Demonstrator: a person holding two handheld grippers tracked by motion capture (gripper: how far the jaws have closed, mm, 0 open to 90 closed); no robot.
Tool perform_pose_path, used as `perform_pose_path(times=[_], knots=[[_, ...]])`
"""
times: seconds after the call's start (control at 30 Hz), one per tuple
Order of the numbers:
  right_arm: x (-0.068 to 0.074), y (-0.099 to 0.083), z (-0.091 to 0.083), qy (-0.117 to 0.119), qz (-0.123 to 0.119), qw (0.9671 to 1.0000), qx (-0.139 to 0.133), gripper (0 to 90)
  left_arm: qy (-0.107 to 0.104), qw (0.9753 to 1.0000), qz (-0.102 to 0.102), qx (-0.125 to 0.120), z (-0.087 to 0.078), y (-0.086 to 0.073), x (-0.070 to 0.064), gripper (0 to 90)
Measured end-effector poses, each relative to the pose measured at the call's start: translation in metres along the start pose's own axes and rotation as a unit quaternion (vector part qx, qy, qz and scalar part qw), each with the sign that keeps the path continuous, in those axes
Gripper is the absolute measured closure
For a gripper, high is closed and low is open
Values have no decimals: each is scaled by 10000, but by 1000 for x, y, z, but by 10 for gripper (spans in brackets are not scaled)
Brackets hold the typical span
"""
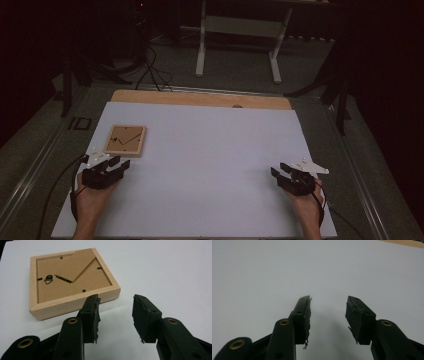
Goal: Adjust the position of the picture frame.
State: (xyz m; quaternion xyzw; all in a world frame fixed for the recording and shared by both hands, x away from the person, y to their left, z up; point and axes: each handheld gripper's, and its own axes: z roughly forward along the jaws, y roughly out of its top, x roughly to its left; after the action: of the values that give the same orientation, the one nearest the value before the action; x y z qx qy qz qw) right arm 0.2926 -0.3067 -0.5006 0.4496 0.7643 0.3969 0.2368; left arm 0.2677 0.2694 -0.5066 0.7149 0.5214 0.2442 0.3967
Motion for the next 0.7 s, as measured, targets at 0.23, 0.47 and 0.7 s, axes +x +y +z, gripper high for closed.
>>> perform_pose_path(times=[0.23,0.47,0.7], knots=[[0,0,-1,-33,23,10000,-56,508,-8,9999,-104,-59,0,0,3,545],[-1,0,-1,-54,37,9999,-101,494,17,9999,-116,-113,-2,1,3,546],[-3,0,-3,-92,63,9998,-147,489,-5,9998,-93,-163,-3,2,0,566]])
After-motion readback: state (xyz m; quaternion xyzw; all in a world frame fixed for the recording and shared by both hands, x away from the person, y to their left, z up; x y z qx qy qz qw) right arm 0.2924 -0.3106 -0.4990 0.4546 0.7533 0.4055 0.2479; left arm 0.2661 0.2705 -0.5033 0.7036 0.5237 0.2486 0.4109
